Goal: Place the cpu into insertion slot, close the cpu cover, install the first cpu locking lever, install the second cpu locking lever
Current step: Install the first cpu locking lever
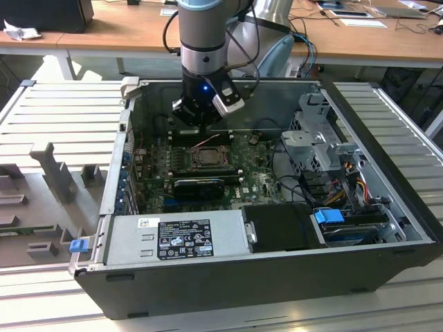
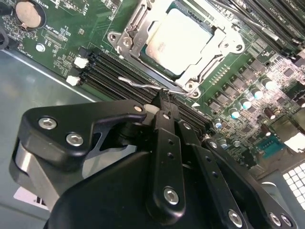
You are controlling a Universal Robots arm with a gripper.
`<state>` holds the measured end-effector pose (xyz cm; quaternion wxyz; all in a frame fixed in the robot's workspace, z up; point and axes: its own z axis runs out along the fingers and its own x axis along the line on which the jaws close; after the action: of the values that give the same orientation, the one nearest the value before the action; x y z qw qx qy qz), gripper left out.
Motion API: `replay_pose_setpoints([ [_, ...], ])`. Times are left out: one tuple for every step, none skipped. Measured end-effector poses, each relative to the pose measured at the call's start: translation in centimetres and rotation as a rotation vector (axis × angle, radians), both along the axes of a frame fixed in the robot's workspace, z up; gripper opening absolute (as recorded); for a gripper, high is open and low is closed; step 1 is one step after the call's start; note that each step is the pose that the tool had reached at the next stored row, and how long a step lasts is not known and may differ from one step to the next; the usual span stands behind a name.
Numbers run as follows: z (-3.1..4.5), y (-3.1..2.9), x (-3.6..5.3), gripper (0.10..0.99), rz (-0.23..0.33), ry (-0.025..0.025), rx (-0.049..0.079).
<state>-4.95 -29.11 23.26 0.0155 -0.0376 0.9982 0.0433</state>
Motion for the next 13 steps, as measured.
replay_pose_setpoints([
  [0.00, 0.01, 0.12, 0.106, 0.000, 0.0000, 0.000],
  [-0.02, 0.01, 0.34, 0.106, 0.000, 0.0001, 0.000],
  [-0.03, 0.02, 0.49, 0.106, 0.000, 0.0000, 0.000],
  [-0.11, 0.08, 0.72, 0.106, 0.000, 0.0001, 0.000],
  [-0.21, 0.15, 0.85, 0.106, 0.002, 0.0001, 0.000],
  [-0.27, 0.21, 0.94, 0.106, 0.003, 0.0000, 0.000],
  [-0.34, 0.32, 1.01, 0.106, 0.003, 0.0001, 0.000],
  [-0.37, 0.41, 1.03, 0.106, 0.003, 0.0002, 0.000],
  [-0.41, 0.44, 1.09, 0.106, 0.004, 0.0002, 0.000],
  [-0.44, 0.46, 1.19, 0.106, 0.003, 0.0003, 0.000],
  [-0.49, 0.48, 1.31, 0.106, 0.003, 0.0004, 0.000],
  [-0.54, 0.49, 1.46, 0.106, 0.003, 0.0006, 0.000],
  [-0.57, 0.51, 1.55, 0.106, 0.003, 0.0008, 0.000],
])
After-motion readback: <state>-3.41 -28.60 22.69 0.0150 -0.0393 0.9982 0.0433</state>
